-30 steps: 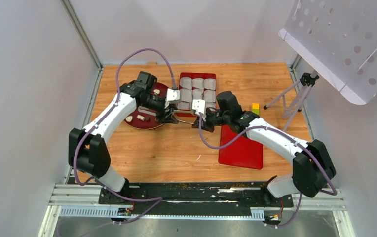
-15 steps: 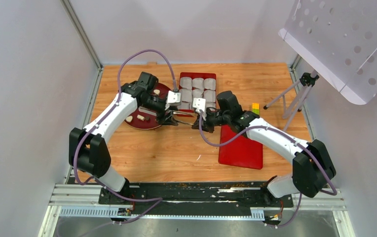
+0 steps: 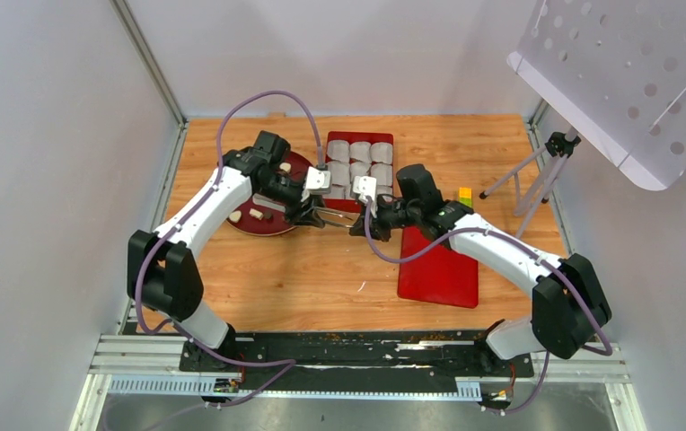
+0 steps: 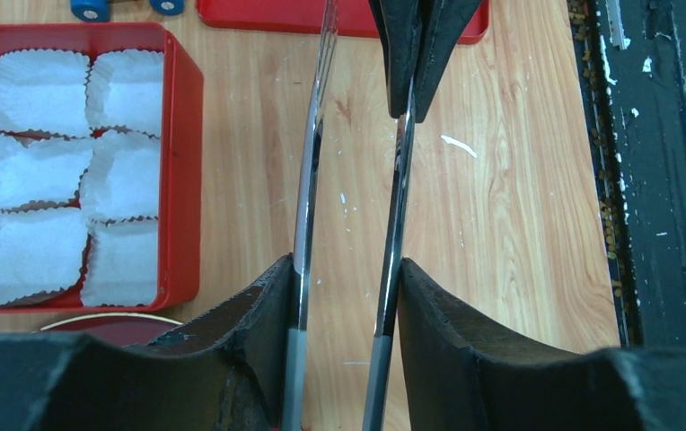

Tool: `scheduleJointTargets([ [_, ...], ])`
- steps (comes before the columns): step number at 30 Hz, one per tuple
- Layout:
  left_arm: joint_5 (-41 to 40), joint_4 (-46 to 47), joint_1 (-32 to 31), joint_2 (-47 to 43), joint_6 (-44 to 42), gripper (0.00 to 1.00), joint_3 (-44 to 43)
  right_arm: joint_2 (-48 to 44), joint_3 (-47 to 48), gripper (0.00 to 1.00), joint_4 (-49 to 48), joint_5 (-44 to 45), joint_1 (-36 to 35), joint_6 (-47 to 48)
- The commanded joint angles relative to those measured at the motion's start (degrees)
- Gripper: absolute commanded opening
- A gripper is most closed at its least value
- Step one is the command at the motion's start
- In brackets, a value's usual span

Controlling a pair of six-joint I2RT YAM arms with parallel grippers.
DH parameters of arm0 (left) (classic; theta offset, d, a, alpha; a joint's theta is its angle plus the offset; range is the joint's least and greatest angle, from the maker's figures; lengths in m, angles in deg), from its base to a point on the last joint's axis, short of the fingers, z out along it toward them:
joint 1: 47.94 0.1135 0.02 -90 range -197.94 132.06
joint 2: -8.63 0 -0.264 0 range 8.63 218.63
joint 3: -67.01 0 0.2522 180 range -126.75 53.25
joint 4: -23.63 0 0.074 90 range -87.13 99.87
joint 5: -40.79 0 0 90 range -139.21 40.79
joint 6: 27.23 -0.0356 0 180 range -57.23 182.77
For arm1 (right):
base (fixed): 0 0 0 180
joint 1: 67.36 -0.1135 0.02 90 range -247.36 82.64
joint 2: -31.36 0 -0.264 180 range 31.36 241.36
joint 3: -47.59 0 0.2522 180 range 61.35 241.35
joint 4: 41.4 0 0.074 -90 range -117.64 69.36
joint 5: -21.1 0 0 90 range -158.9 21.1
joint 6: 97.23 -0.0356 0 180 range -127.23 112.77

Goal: Pack the chocolate

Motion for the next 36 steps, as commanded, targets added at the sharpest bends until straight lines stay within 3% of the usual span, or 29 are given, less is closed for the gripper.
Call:
scheduleJointTargets([
  [1, 1.86, -1.75, -0.90, 0.41, -1.44, 0.49, -2.24, -0.30, 2.66, 0.05, -3.93, -1.02, 0.35, 0.59],
  [9, -1.00, -1.16, -0.87, -0.89, -1.07, 0.41, -1.16, -4.00, 5.62, 0.37, 6.51, -0.08, 2.30, 4.37],
  [13, -4.63, 1.43, -0.88, -2.32, 1.85, 0.40, 0.58, -8.21, 6.33, 0.46, 13.66, -1.77, 6.21, 7.40],
  [19, -16.31, 8.11, -0.87, -5.83, 13.95, 0.43, 3.61, -14.21, 3.72, 0.50, 16.19, 1.95, 10.85, 6.98],
  [25, -34.34, 13.86, -0.68, -10.49, 31.78, 0.48, 5.90, -17.40, 1.87, 0.51, 17.70, 6.21, 12.33, 4.82],
  [30, -43.81, 14.52, 1.13, -11.36, 39.60, 0.50, 6.32, -19.60, 0.45, 0.51, 18.02, 7.69, 12.33, 3.58],
  [36, -49.67, 15.16, 6.19, -6.92, 45.62, 0.51, 2.25, -20.08, -0.01, 0.52, 18.51, 8.81, 12.32, 3.36],
])
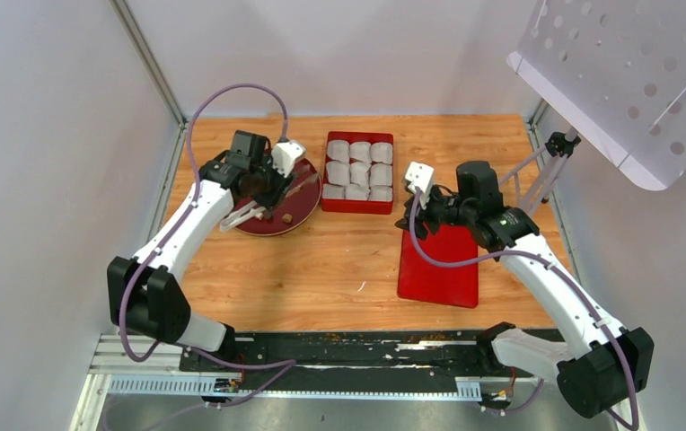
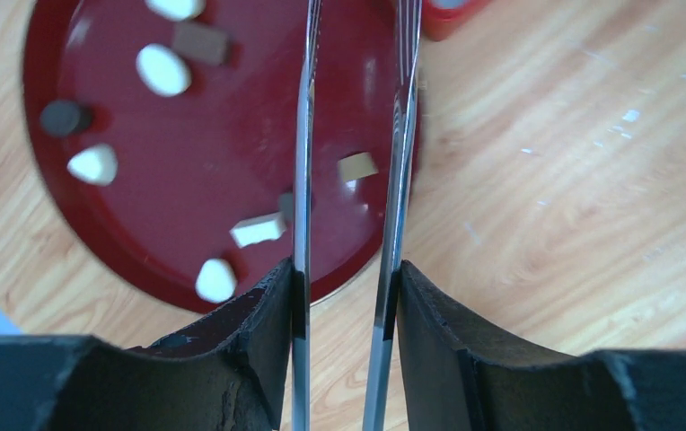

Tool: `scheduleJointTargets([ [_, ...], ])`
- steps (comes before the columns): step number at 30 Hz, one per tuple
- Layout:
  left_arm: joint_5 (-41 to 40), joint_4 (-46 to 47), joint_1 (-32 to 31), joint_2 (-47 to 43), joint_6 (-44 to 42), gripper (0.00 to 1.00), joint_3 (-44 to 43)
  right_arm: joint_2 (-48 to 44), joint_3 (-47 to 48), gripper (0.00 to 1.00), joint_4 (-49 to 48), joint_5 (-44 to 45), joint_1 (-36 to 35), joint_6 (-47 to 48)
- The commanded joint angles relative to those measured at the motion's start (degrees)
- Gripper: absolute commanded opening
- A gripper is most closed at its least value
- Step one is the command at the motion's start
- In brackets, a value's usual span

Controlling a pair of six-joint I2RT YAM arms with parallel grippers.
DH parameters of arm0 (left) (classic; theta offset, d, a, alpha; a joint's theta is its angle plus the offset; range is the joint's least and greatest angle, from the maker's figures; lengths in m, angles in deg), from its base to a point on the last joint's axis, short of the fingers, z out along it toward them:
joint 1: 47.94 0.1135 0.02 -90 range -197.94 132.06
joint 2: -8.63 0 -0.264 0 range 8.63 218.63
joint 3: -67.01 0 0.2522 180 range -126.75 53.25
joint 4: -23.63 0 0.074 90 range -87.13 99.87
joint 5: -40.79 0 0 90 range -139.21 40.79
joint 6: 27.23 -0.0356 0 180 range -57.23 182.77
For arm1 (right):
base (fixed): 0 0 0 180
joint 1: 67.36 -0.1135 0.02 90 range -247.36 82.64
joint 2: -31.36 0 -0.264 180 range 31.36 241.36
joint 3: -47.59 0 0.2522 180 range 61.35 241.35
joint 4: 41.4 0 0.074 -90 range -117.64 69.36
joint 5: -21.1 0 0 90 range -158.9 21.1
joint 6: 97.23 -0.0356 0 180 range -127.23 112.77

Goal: Pack the chocolate

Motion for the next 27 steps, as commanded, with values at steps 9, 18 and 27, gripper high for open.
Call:
scheduleJointTargets([
  [9, -10.07, 1.20, 7.27, 14.67, 8.17, 0.47, -14.18, -2.28, -0.85, 0.52, 0.46, 1.29, 0.21, -1.49],
  [18, 1.19, -3.47, 8.68, 16.82, 6.14, 0.37, -17.46, -4.17, -3.66, 0.51, -0.65, 0.99, 0.20, -1.95],
  [27, 26.14, -13.23, 6.41, 15.68, 1.55, 0.37, -17.12, 0.76, 0.88, 0.52, -12.37, 5.66, -5.82, 18.82],
])
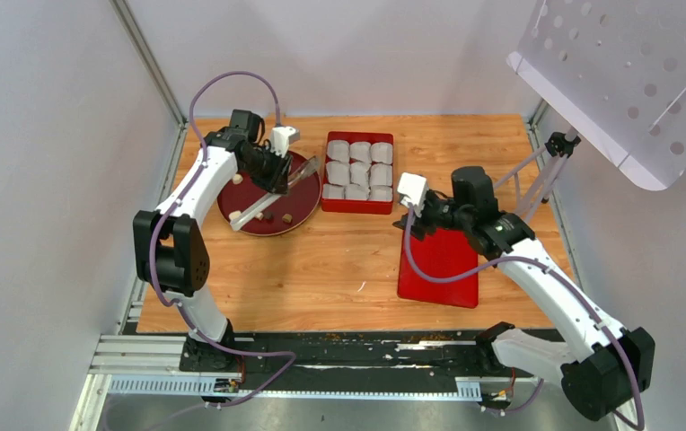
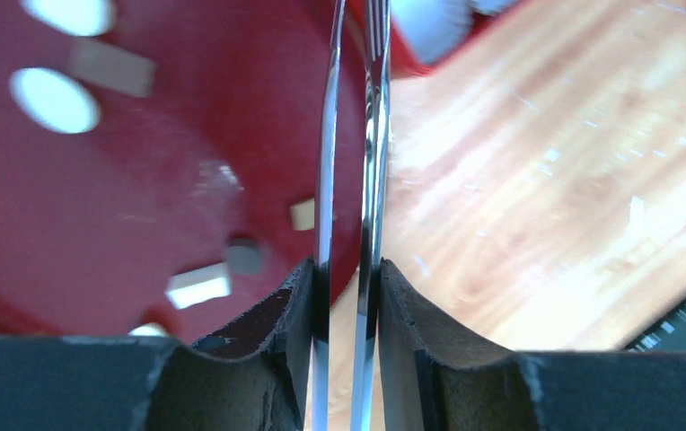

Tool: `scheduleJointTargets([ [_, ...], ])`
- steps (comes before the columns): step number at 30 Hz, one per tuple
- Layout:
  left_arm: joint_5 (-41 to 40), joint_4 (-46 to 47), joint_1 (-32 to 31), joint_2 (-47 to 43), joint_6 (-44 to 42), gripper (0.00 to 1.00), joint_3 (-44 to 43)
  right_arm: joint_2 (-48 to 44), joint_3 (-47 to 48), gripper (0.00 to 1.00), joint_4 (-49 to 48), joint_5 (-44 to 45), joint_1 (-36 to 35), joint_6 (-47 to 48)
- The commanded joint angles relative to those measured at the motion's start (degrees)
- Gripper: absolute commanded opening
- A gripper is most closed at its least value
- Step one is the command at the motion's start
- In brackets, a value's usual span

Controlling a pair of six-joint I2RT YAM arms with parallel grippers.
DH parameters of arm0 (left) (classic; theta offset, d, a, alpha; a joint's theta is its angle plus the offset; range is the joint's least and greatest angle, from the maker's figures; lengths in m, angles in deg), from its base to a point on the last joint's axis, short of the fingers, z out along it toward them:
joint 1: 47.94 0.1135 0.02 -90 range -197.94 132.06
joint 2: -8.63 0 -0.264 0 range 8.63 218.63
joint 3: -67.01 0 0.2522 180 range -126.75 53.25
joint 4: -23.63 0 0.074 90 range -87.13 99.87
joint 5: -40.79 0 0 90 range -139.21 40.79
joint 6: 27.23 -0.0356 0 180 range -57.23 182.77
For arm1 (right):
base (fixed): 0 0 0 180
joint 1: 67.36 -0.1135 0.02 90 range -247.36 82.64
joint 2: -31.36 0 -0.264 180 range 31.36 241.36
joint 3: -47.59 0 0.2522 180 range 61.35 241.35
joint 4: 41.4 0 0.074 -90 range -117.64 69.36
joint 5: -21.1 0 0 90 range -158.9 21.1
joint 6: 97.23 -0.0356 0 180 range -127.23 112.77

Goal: Pack the chocolate

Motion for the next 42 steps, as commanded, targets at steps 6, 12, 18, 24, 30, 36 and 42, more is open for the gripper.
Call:
scheduleJointTargets([
  [6, 20.80, -17.40, -8.36, -3.05, -10.30, 0.37, -4.01, 11.81, 7.54, 0.54, -17.96, 4.96, -10.47, 29.69],
  [12, 25.33, -17.66, -9.80, -2.92, -5.81, 0.37, -3.49, 17.03, 8.92, 0.60, -16.27, 2.95, -15.48, 37.93],
  [18, 31.92, -18.24, -9.80, -1.47, -3.27, 0.37, -3.45, 18.84, 7.12, 0.72, -16.14, 2.85, -17.77, 39.73],
  [24, 35.09, -17.96, -9.90, -0.71, -1.55, 0.37, -3.81, 22.19, 6.91, 0.73, -21.15, 5.52, -18.70, 39.87],
  [30, 37.04, -19.07, -9.97, 0.27, -1.33, 0.37, -5.35, 25.51, 6.67, 0.61, -25.32, 8.24, -19.91, 42.87],
  [36, 36.64, -18.69, -9.98, 0.17, -0.92, 0.39, -5.12, 26.17, 6.84, 0.30, -26.23, 9.56, -20.21, 41.56],
  [42, 34.36, -18.29, -9.93, -1.13, -2.38, 0.57, -5.18, 25.46, 6.13, 0.21, -27.76, 10.83, -20.21, 36.07],
])
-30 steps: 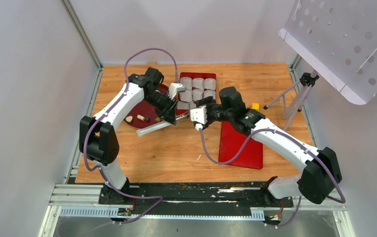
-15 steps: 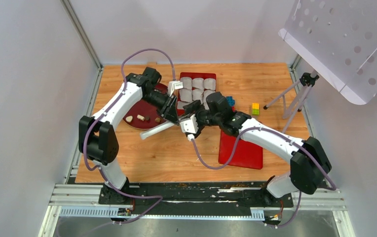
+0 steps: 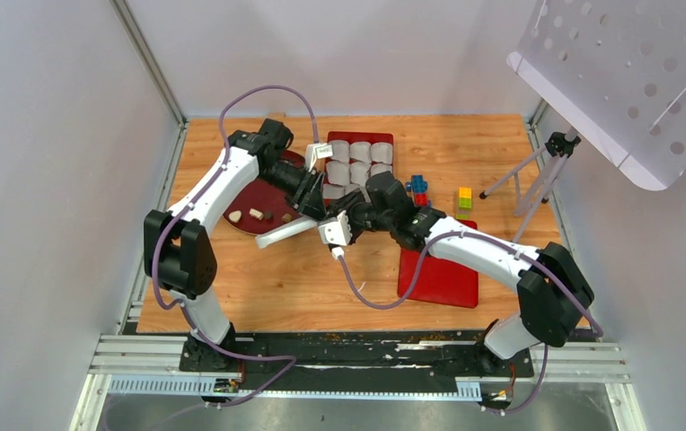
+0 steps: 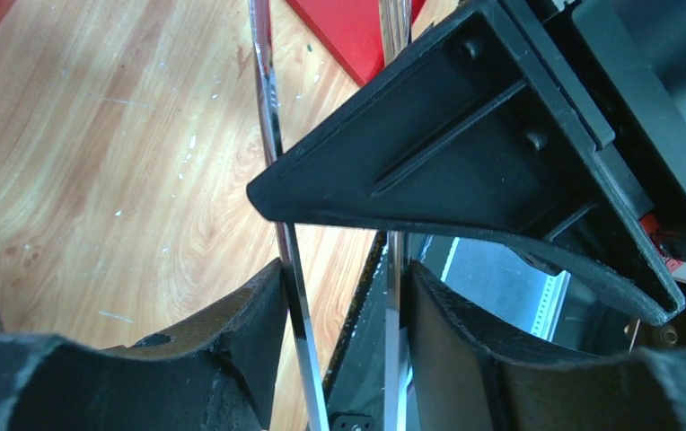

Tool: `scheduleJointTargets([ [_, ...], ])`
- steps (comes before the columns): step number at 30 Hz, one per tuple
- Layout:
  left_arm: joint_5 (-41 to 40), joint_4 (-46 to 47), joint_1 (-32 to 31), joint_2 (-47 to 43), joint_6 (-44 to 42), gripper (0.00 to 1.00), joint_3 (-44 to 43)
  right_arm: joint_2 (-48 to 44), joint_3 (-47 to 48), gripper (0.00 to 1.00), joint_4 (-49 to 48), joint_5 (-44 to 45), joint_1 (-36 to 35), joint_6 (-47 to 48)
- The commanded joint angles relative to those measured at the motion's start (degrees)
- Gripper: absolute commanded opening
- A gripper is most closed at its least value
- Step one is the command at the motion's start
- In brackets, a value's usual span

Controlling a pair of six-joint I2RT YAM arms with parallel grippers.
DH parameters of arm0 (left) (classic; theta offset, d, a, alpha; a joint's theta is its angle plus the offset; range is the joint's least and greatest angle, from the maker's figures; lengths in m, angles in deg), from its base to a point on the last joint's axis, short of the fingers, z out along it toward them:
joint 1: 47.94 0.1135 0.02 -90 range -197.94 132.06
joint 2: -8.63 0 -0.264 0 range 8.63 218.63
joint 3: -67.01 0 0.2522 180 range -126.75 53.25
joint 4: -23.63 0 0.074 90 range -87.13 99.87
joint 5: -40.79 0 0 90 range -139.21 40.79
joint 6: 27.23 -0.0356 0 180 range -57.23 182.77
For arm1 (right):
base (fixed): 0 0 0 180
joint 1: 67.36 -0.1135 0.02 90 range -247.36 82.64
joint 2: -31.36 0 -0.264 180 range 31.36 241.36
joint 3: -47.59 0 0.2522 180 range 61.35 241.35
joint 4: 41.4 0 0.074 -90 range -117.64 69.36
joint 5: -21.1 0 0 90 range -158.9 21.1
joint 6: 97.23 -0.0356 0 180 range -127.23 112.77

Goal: Pack the chocolate

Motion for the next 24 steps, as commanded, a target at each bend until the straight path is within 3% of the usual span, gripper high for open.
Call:
scheduleJointTargets([
  [1, 1.24, -0.67, -0.12, -1.81, -1.29, 0.58, -2.09, -0.90, -0.84, 0.21, -4.57, 1.89, 0.29, -4.22],
  [19, 0.66, -7.20, 1.63, -3.48, -9.15, 0.65, -1.60, -0.97, -1.74, 0.19, -6.27, 3.17, 1.07, -8.80],
  [24, 1.98, -5.16, 1.73, -3.91, -7.23, 0.66, -0.16, -0.94, -1.66, 0.20, -6.54, 3.31, 1.08, -9.61],
])
